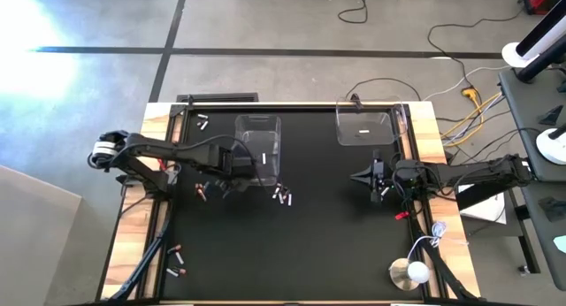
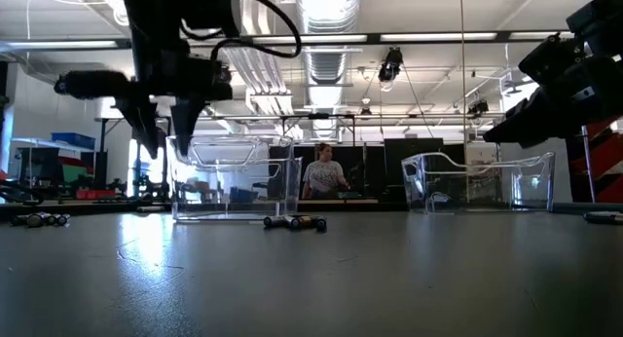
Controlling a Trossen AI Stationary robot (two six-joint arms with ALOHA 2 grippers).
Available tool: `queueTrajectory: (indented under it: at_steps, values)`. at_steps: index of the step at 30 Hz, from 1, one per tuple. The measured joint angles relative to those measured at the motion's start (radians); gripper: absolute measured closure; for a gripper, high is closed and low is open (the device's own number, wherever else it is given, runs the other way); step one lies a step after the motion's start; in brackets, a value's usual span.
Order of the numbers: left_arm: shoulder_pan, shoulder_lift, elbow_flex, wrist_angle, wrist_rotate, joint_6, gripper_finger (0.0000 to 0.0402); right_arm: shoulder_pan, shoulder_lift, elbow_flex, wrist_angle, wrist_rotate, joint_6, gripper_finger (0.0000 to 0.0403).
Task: Sort batteries
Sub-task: Adjust the bins
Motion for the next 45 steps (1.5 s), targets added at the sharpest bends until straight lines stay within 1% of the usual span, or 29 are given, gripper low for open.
queueTrajectory:
  at_steps: [4,7,9,12,16,20,23,24,26,29,31,33,35,36,38,40,42,45]
  values:
    - [0.0,-0.024,0.103,-0.111,0.014,-0.12,0.0221,0.0,0.0,0.0,0.003,0.0,0.016,0.039]
    - [0.0,-0.051,0.184,-0.13,0.062,-0.251,0.0221,0.0,0.0,0.0,0.041,0.002,0.0,0.039]
    - [0.0,-0.067,0.236,-0.114,0.106,-0.338,0.0221,0.0,0.0,0.0,0.089,0.002,0.048,0.039]
    - [0.0,-0.091,0.291,-0.058,0.131,-0.472,0.0221,0.0,0.0,0.0,0.177,0.001,0.173,0.039]
    - [0.0,-0.147,0.315,0.105,0.144,-0.637,0.0221,0.0,-0.001,0.0,0.25,0.0,0.323,0.039]
    - [0.0,-0.227,0.278,0.338,0.233,-0.741,0.0221,-0.001,0.0,-0.001,0.27,0.002,0.419,0.039]
    - [-0.005,-0.287,0.216,0.536,0.242,-0.771,0.0221,-0.007,0.0,0.012,0.372,0.009,0.436,0.039]
    - [-0.005,-0.306,0.188,0.61,0.242,-0.772,0.0221,-0.007,0.0,0.03,0.39,0.012,0.432,0.039]
    - [-0.004,-0.341,0.119,0.775,0.241,-0.778,0.0221,-0.007,0.002,0.084,0.383,0.057,0.409,0.039]
    - [-0.004,-0.376,0.005,1.028,0.24,-0.791,0.0221,-0.007,0.039,0.218,0.222,0.158,0.403,0.039]
    - [0.001,-0.383,-0.065,1.17,0.241,-0.799,0.0221,-0.007,0.087,0.339,0.028,0.24,0.4,0.039]
    - [0.01,-0.383,-0.121,1.279,0.233,-0.811,0.0221,-0.007,0.157,0.473,-0.192,0.342,0.478,0.039]
    - [0.019,-0.372,-0.155,1.361,0.179,-0.844,0.0221,-0.012,0.239,0.607,-0.414,0.44,0.594,0.039]
    - [0.022,-0.366,-0.164,1.38,0.145,-0.866,0.0221,-0.019,0.283,0.667,-0.516,0.465,0.632,0.039]
    - [0.026,-0.347,-0.167,1.393,0.09,-0.884,0.0221,-0.037,0.372,0.779,-0.674,0.458,0.651,0.039]
    - [0.029,-0.333,-0.167,1.404,0.074,-0.882,0.0221,-0.066,0.458,0.874,-0.78,0.399,0.637,0.039]
    - [0.029,-0.321,-0.164,1.423,0.073,-0.88,0.0221,-0.098,0.538,0.952,-0.843,0.325,0.631,0.039]
    - [0.029,-0.304,-0.135,1.39,0.076,-0.879,0.0221,-0.133,0.655,1.041,-0.871,0.314,0.634,0.039]
